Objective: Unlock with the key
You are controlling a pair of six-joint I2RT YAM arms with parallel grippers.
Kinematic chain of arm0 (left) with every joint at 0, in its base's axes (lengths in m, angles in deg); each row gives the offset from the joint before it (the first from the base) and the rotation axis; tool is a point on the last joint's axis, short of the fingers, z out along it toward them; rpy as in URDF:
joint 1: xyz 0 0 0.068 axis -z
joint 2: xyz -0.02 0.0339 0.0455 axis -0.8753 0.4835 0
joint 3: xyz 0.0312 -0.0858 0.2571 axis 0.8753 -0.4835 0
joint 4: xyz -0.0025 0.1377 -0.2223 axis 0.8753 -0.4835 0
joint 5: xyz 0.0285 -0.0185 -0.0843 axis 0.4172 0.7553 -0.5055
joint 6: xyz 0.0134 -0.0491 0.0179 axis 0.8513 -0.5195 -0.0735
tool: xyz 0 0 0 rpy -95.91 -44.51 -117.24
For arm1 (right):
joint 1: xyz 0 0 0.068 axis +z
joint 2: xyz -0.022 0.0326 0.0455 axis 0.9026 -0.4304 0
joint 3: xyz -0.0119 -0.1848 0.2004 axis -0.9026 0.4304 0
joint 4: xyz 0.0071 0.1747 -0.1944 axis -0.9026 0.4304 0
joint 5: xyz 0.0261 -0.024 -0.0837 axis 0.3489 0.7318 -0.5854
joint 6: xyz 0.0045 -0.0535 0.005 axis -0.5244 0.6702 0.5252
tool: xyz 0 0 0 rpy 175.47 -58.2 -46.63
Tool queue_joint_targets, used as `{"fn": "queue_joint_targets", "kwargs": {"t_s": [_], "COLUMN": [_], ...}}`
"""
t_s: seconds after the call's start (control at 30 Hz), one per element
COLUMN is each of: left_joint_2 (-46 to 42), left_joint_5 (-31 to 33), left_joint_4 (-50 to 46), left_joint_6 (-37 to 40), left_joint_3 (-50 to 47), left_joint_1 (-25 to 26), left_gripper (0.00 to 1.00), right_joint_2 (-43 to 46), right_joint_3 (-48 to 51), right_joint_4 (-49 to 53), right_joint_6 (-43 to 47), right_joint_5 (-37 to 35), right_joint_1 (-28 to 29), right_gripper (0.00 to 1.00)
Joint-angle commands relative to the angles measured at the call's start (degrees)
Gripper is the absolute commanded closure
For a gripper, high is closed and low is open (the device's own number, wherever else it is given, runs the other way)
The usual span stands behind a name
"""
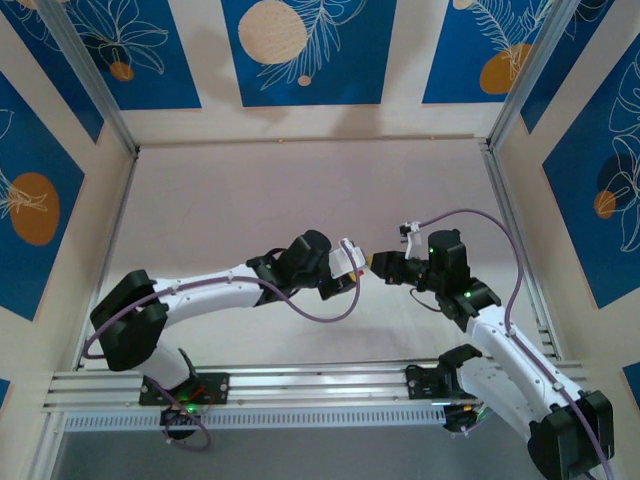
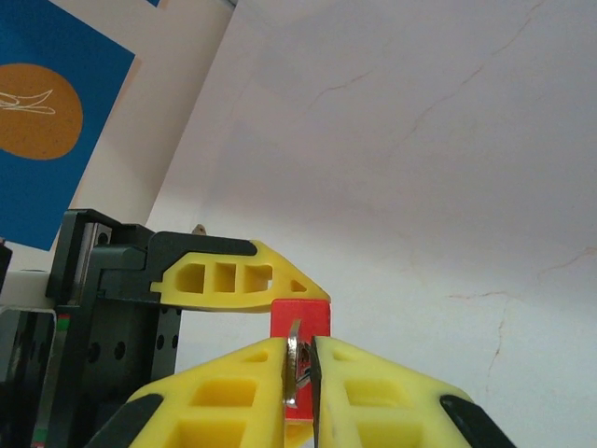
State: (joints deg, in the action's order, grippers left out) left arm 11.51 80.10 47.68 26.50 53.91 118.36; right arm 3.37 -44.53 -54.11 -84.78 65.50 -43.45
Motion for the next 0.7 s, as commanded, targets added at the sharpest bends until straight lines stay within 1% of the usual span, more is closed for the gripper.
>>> {"fn": "queue_joint_targets", "kwargs": {"t_s": [0.0,0.07,0.2,0.37,0.67], "left_joint_2": [-0.22,-0.22,-0.39,-0.49,-0.08], "left_joint_5": [-3.28,-3.93,-4.88,-5.26,-5.18], "left_joint_4": [0.62,0.36,0.4,2.35,6.61], "left_joint_6": [-0.38,-0.51,-0.92,-1.65,-2.24], "left_joint_3": [2.84,3.16,3.61,4.05,5.89], "left_joint_1": [0.47,0.45,0.47,0.44,0.54], "left_gripper": [0.9,0.9,0.9,0.9,0.91], "right_joint_2": [-0.58,-0.8,-1.02,-1.71,-5.46], "right_joint_3": [-1.32,-1.23,-0.82,0.39,1.42], "right_joint_4": [-0.68,-0.74,-0.83,-1.46,-2.21], "right_joint_6": [1.54,2.1,3.33,4.1,4.53], "right_joint_5": [1.51,1.87,2.91,3.5,0.63], "right_joint_1": [-0.35,-0.34,-0.37,0.26,4.51], "right_gripper": [0.84,0.85,0.94,1.0,1.0]}}
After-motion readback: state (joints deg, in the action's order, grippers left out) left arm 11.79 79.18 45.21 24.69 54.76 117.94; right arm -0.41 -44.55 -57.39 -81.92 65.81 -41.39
